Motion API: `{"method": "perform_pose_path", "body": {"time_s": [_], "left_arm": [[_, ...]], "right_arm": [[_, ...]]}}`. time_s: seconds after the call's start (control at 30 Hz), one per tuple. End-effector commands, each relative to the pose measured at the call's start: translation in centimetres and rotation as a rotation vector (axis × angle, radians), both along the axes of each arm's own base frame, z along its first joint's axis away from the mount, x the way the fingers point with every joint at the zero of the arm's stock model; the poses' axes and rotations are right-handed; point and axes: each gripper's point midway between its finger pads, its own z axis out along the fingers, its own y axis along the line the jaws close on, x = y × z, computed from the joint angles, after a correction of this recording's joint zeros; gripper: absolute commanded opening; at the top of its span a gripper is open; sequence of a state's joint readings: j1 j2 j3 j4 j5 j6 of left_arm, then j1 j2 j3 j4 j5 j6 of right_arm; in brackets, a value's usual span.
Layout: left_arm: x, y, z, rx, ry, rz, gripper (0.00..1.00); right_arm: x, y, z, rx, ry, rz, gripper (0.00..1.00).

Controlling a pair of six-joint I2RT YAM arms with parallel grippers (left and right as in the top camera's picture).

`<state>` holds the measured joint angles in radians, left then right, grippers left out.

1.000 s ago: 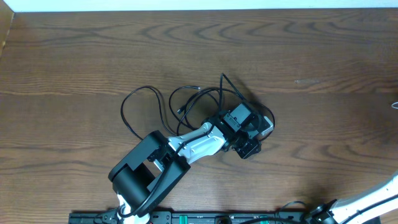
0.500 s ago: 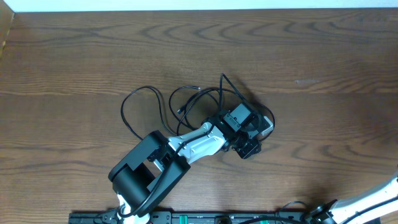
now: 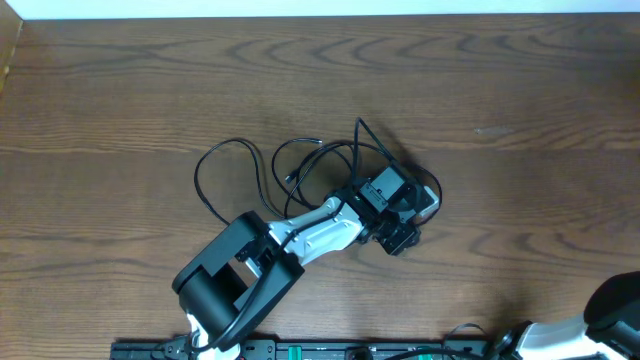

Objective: Untangle cables

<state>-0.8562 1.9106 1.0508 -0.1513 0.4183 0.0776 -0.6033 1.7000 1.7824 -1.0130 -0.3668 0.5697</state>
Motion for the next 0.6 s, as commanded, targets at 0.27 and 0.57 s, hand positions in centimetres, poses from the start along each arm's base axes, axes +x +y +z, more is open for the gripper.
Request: {"method": "perform_pose_path", "body": {"time_s": [0.27,0.57], "left_arm": [[5.4,6.9,13.0,-0.048,-0.215,0.239,0.49],[4.8,18.6,23.0,0.044,-0.501,0.532,0.41]], "right_arm": [[0.9,10.6,-1.6,-0.312,0.099,0.648,0.99],[0.1,16.6,-2.6,-0.369,0.124,0.928,0.99]]}}
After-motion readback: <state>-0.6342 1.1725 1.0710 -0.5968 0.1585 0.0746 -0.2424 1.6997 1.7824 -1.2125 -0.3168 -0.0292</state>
